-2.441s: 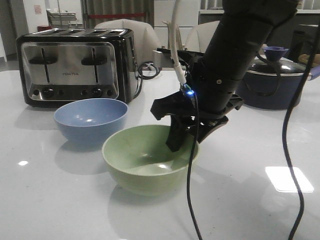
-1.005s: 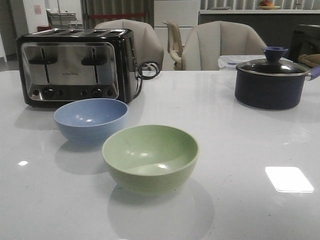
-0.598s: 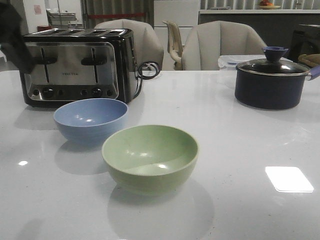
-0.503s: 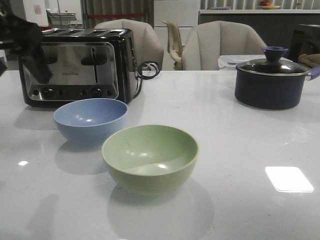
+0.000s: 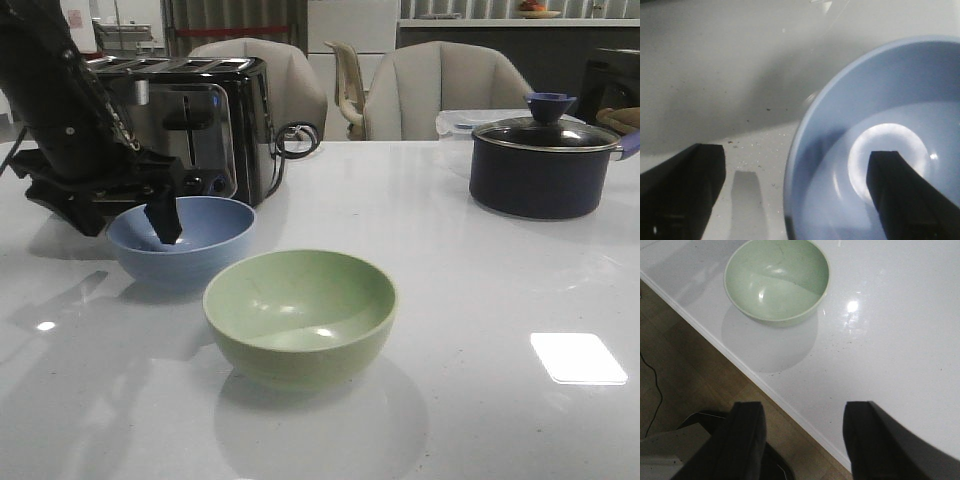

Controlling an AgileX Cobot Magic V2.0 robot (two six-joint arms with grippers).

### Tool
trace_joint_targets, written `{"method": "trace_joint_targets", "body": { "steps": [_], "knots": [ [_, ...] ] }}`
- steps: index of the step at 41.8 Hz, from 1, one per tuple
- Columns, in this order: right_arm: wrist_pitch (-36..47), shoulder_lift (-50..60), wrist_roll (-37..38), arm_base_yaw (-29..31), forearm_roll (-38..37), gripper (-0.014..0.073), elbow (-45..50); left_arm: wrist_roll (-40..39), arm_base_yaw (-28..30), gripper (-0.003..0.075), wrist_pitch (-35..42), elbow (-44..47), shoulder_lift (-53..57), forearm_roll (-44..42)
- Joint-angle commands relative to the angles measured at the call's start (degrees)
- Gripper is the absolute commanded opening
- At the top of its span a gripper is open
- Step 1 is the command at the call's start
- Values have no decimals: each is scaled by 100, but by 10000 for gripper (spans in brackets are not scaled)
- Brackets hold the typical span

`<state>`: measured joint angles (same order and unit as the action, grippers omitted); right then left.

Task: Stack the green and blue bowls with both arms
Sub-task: 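Lower the left gripper onto the rim of the light blue bowl and grasp, then lift the blue bowl and lower it into the green bowl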

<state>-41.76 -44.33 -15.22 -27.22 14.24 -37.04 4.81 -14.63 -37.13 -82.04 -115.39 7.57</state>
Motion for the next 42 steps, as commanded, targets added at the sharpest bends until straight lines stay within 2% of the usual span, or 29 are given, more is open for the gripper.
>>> {"method": "trace_joint_targets", "body": {
  "steps": [1,9,19,29,42],
  "knots": [
    [327,43,-30,16,33,465,-150,-32,-46,498,153,-211,278,86],
    [327,43,-30,16,33,465,-150,-32,-46,293,2,-305,278,86],
    [327,43,-30,16,33,465,-150,-32,-34,160,-190,-318,288,41],
    [327,43,-30,16,33,465,-150,6,-34,97,-263,-318,603,-56],
    [327,43,-30,16,33,465,-150,296,197,98,-684,-318,1737,176]
  ]
}}
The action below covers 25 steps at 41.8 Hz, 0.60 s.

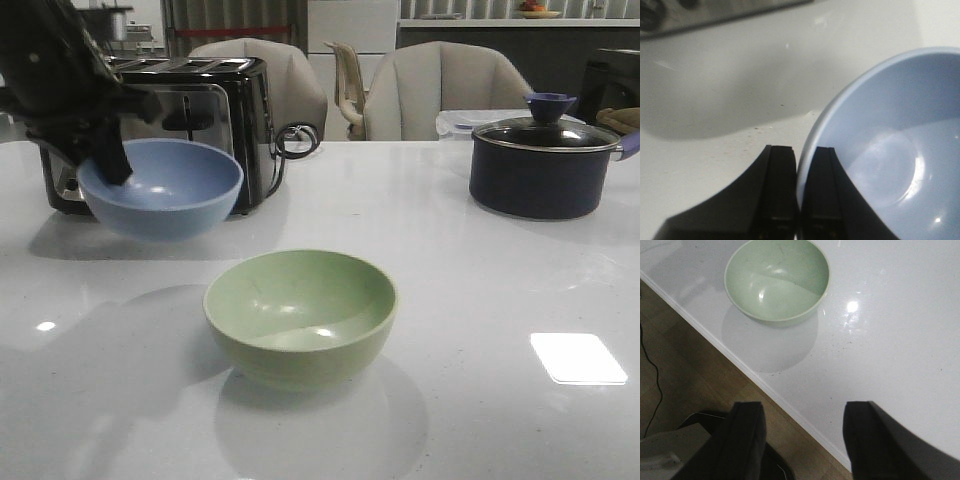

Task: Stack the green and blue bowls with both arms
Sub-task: 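Lift the blue bowl and lower it into the green bowl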

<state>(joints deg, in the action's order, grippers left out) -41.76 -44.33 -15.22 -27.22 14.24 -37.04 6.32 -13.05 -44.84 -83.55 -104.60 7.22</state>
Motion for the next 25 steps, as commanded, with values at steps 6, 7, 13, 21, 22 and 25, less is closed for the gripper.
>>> {"method": "trace_joint_targets", "body": {
  "steps": [6,7,13,21,22,25],
  "knots": [
    [327,43,-30,16,33,465,-150,897,-204,98,-235,-167,1112,847],
    [327,43,-30,16,33,465,-150,1005,-265,98,-302,-167,1148,925],
    [327,43,-30,16,33,465,-150,1355,-852,98,-600,-154,1237,1110],
    [327,43,-30,16,33,465,-150,1355,-1504,98,-530,-38,1065,1110],
    [327,43,-30,16,33,465,-150,1355,-1574,98,-532,-38,1014,1110],
    [327,43,-30,16,33,465,-150,1355,-1712,98,-501,-38,862,1110]
  ]
}}
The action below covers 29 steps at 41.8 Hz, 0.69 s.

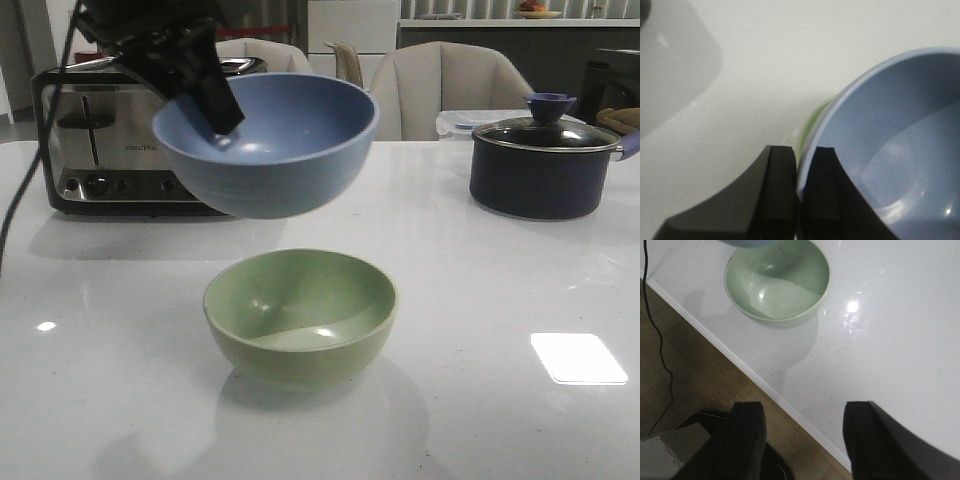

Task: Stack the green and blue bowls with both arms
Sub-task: 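Lift the blue bowl and lower it into the green bowl, then open the left gripper and withdraw it upward from the stacked bowls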

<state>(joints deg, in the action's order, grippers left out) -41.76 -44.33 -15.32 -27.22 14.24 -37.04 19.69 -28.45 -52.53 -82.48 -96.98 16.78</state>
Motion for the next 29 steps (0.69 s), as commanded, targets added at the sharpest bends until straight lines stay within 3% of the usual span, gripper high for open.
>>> {"method": "trace_joint_targets", "body": {
  "steps": [1,22,26,29],
  "knots": [
    [327,43,-19,16,33,465,-150,18,-204,98,281,-145,52,153],
    [327,43,-19,16,33,465,-150,-7,-314,109,420,-145,-884,179],
    [327,43,-19,16,33,465,-150,-7,-314,207,383,-145,-923,179],
    [327,43,-19,16,33,465,-150,-7,-314,340,373,-145,-938,179]
  ]
}}
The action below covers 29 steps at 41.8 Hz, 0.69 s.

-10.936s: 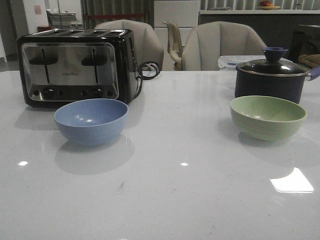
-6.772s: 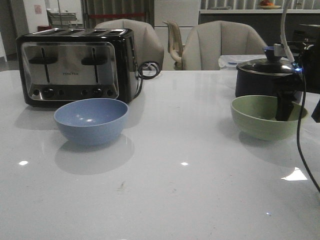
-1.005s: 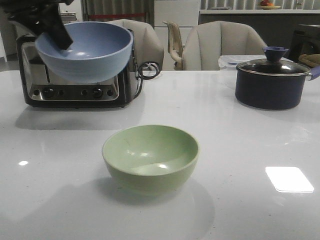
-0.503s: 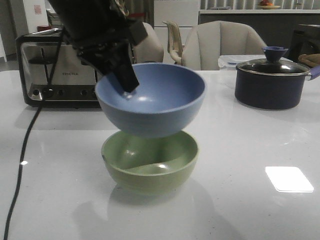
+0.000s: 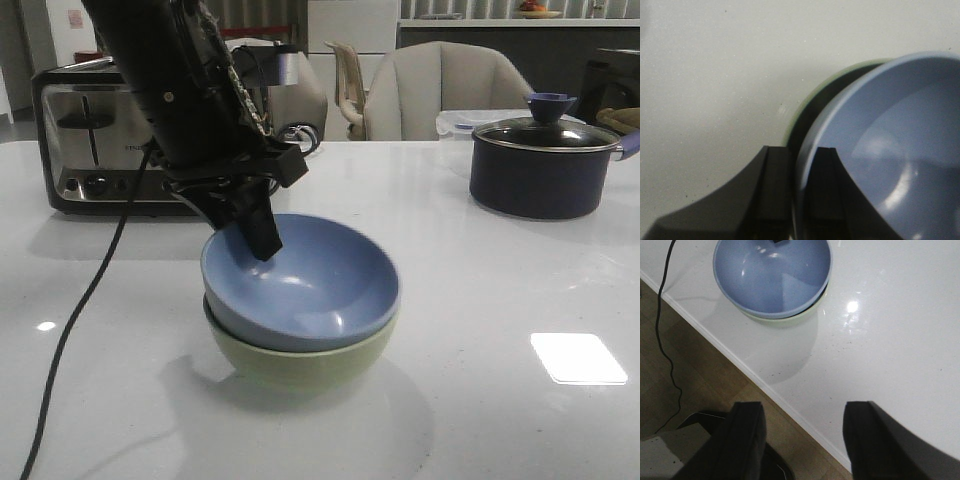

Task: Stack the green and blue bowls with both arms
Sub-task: 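Open the left gripper and withdraw it upward from the stacked bowls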

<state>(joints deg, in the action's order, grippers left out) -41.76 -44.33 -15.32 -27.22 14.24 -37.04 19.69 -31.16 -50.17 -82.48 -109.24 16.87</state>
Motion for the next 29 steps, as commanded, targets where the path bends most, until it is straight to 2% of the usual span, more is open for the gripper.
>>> {"method": "trace_joint_targets", "body": {
  "steps": [1,4,6,14,22,29],
  "knots": [
    [327,43,-19,16,33,465,-150,-7,-43,381,137,-145,289,170],
    [327,43,-19,16,33,465,-150,-7,-43,494,137,-170,289,170],
    [327,43,-19,16,33,465,-150,-7,-43,522,111,-204,303,160],
    [327,43,-19,16,33,465,-150,-7,-43,520,87,-436,497,159],
    [327,43,-19,16,33,465,-150,-7,-43,508,10,-459,1164,119],
    [327,43,-19,16,33,465,-150,-7,-43,508,128,162,2176,96]
  ]
}}
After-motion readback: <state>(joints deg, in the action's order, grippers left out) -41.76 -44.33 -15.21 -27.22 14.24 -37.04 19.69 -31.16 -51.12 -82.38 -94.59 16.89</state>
